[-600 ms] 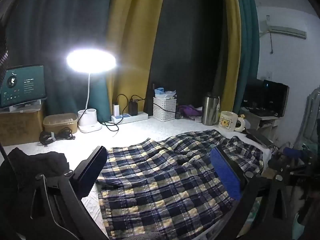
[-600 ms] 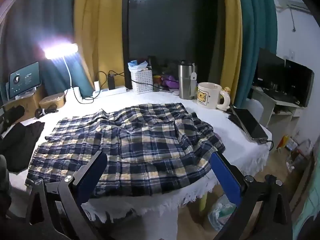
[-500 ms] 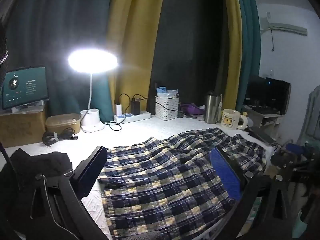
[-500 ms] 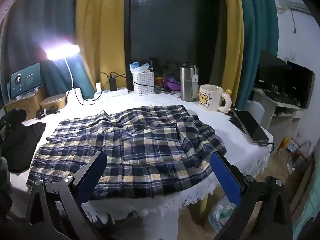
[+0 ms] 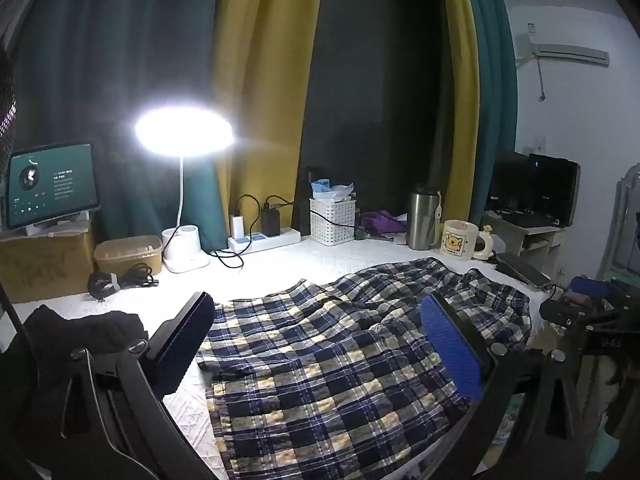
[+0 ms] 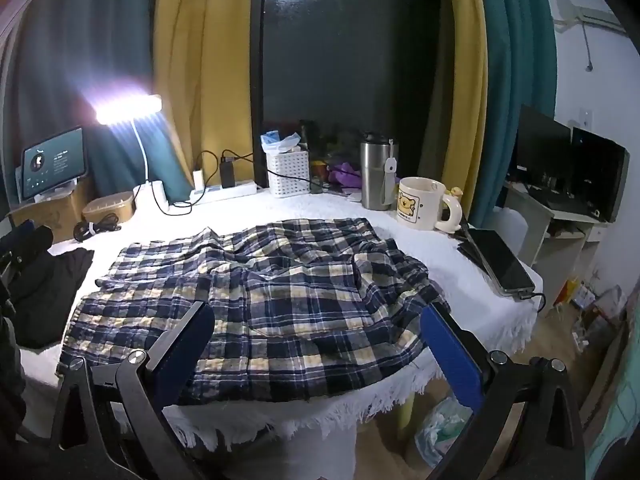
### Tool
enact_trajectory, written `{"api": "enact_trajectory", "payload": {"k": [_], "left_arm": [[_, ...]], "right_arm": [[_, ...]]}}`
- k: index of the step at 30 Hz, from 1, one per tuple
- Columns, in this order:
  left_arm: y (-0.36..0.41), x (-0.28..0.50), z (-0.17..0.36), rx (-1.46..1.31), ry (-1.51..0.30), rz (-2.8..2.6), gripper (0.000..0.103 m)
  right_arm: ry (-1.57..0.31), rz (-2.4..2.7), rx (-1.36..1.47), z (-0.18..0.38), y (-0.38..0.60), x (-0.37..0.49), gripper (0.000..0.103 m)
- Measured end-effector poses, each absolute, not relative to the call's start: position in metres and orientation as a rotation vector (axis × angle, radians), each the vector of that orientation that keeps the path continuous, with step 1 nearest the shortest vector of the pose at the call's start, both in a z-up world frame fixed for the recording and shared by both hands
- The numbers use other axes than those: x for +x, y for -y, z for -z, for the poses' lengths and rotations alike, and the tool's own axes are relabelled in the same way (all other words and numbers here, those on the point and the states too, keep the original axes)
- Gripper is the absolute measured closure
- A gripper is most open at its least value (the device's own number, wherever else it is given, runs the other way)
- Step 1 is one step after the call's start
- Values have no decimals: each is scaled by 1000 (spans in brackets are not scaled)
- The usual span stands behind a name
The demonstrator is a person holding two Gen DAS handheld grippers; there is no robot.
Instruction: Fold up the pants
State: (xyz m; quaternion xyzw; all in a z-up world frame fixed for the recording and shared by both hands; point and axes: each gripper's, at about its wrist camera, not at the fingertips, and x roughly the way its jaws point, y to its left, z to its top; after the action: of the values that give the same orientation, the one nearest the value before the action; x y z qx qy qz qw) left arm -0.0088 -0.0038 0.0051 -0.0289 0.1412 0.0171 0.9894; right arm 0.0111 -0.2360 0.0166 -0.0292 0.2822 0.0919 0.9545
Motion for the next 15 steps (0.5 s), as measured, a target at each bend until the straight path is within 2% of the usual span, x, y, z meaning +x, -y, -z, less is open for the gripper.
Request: {"api": "enact_trajectory", "payload": {"k": [15], "left_arm": [[8,-11,-6,-44,-277,-32,1]], "right_arm": [[-570,-175,-60,-18,238,12,0]]}}
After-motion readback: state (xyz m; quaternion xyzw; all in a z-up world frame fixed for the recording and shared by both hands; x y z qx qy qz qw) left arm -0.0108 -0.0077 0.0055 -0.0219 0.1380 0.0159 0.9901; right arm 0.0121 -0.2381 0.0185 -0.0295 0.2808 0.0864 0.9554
